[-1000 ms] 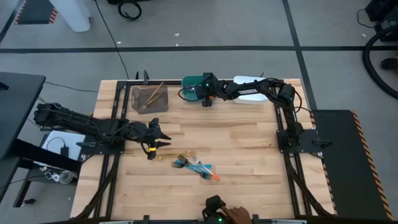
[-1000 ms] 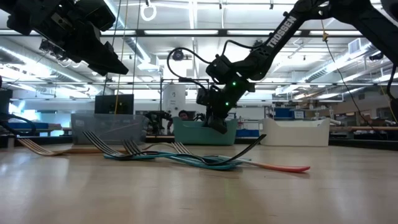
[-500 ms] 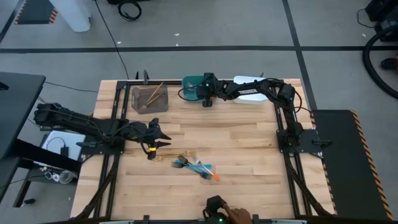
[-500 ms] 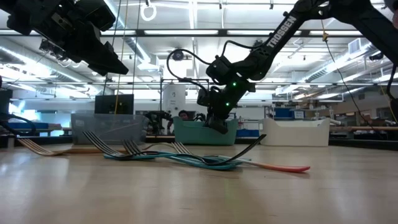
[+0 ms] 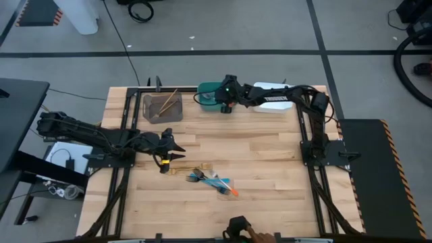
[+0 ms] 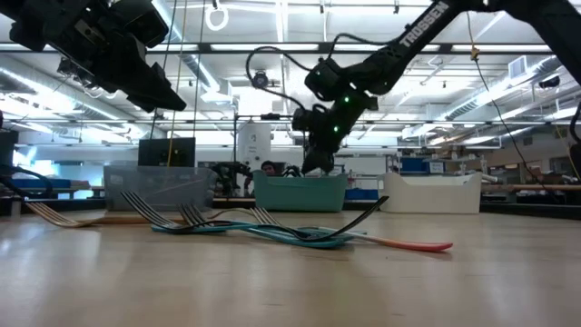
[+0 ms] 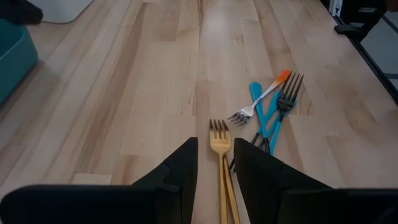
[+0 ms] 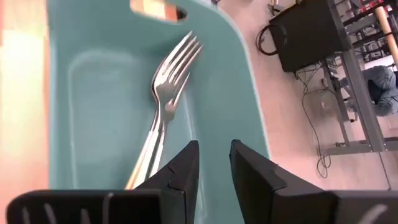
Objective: Sort silverware by color (type)
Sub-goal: Put the blue fork into the white bin
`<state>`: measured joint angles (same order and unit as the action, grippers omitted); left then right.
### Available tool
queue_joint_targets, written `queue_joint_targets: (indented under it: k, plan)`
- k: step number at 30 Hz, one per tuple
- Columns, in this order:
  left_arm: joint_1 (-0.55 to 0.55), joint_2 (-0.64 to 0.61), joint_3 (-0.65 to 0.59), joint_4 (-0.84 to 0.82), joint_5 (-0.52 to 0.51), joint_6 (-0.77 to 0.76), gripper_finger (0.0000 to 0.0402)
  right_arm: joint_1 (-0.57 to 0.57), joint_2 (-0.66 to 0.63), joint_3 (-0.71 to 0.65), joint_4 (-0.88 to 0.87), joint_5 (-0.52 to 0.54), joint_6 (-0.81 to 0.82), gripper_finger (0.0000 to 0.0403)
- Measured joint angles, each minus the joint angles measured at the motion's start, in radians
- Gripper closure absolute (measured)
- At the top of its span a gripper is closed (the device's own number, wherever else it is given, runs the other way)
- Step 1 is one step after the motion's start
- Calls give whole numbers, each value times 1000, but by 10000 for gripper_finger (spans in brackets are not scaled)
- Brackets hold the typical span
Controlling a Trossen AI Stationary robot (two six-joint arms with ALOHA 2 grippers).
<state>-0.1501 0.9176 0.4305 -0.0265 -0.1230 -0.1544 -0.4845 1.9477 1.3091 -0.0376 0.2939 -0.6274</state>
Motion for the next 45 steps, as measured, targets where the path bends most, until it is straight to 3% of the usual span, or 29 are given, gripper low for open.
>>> queue_joint_targets:
  k: [15, 45]
  plan:
    - [0, 0, 0, -33, 7, -50, 290, 124, -96, 0, -155, 19, 221, 304]
    - [0, 0, 0, -39, 23, -101, 290, 488, -97, 0, -167, -34, 775, 304]
